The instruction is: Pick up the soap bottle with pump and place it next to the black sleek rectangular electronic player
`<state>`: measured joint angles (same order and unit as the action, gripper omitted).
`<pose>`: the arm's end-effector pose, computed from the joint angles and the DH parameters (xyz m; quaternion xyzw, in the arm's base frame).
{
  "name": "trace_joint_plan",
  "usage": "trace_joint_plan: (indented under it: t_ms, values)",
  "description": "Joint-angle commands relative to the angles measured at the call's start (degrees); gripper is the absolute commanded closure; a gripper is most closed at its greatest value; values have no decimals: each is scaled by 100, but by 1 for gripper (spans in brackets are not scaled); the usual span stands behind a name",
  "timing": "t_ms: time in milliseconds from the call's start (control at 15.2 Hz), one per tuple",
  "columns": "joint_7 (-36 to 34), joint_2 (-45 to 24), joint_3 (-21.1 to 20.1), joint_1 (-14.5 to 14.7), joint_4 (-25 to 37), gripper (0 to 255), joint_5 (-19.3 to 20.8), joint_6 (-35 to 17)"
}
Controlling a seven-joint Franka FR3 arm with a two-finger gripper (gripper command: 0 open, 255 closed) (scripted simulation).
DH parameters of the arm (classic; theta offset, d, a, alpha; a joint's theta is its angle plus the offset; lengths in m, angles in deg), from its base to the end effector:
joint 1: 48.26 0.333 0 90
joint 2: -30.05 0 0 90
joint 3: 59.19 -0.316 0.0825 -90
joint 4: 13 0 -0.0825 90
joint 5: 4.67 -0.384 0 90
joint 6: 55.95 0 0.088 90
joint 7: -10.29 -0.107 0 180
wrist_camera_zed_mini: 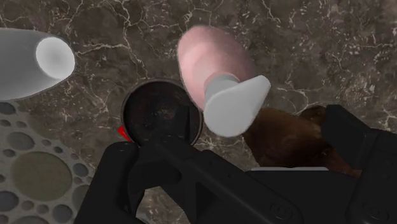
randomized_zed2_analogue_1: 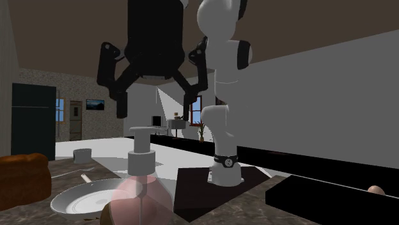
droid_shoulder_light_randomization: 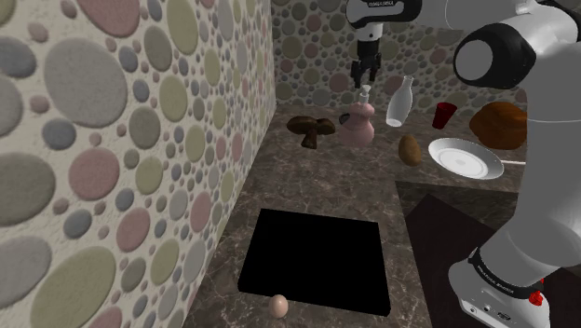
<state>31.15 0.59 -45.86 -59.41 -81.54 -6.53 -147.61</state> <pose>0.6468 -0.2493 0.4865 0.9977 -0.0210 -0.0609 0.0193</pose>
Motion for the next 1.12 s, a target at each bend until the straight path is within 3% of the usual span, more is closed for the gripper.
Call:
trace_joint_plan:
  t_ms: [0, 462, 990, 1056]
  values:
    - [94, -520, 5, -142, 744, 0, -46, 246]
    - [90, -347, 9, -92, -76, 0, -18, -401]
    - [90, -339, 9, -90, -131, 0, -16, -448]
    - [90, -339, 9, -90, -131, 255, -16, -448]
